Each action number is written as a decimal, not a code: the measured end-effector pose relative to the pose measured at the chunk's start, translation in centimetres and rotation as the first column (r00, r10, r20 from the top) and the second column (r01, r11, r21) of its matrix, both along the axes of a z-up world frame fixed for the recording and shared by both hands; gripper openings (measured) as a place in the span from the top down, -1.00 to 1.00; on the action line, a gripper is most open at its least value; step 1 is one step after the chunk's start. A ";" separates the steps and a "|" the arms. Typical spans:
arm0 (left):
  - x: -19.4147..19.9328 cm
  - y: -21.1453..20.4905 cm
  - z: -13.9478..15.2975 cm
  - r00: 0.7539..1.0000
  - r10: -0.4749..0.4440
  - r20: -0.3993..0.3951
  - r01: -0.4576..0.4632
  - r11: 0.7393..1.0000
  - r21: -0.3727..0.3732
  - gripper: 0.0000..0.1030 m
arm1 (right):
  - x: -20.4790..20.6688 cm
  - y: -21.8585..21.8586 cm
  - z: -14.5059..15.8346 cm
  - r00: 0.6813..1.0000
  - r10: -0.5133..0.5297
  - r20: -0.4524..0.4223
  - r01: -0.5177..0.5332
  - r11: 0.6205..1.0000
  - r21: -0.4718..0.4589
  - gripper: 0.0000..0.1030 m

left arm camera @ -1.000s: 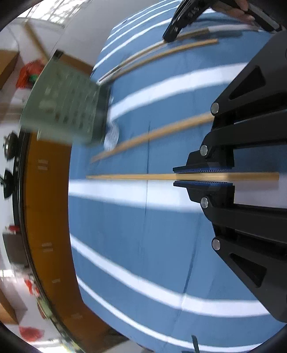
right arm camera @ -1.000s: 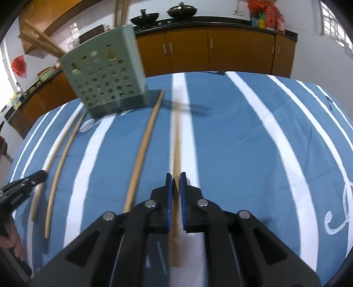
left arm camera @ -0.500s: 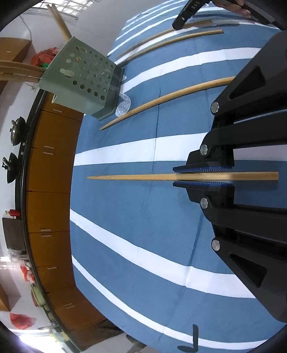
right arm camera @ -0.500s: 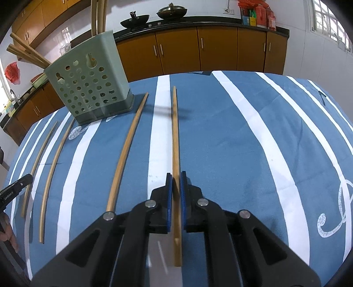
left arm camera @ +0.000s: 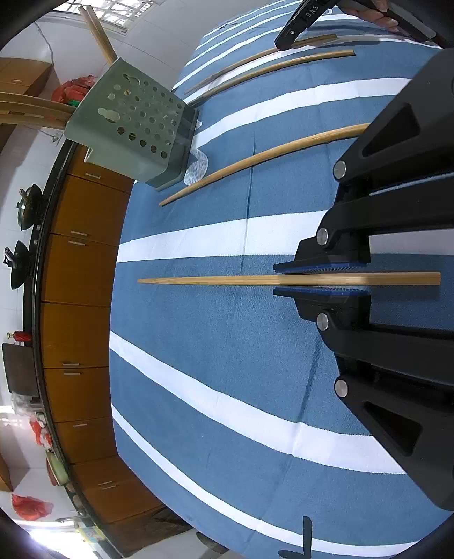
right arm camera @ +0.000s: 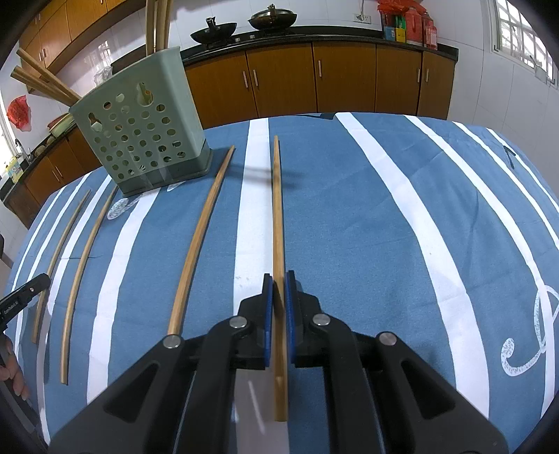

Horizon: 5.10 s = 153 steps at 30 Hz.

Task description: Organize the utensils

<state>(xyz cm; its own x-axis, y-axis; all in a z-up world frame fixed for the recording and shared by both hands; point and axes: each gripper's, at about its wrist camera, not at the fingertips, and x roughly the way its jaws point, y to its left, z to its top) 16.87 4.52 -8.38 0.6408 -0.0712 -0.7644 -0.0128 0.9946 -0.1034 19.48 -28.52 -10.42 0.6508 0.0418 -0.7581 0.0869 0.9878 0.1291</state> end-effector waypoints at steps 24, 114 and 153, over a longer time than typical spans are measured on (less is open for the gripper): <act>0.1 0.0 0.0 1.000 0.000 -0.001 0.000 1.000 -0.001 0.83 | 0.0 -0.1 0.0 1.000 0.001 0.000 -0.001 1.000 0.008 0.83; 0.1 -5.6 20.8 0.785 -0.058 0.616 0.163 0.980 -0.116 0.56 | -0.5 2.0 21.3 0.788 0.034 0.615 -0.093 0.993 0.065 0.57; -0.5 -6.6 -0.1 0.997 -0.082 -0.011 0.082 0.996 0.036 0.86 | -0.5 1.8 0.4 0.998 0.065 0.006 -0.066 0.995 0.079 0.85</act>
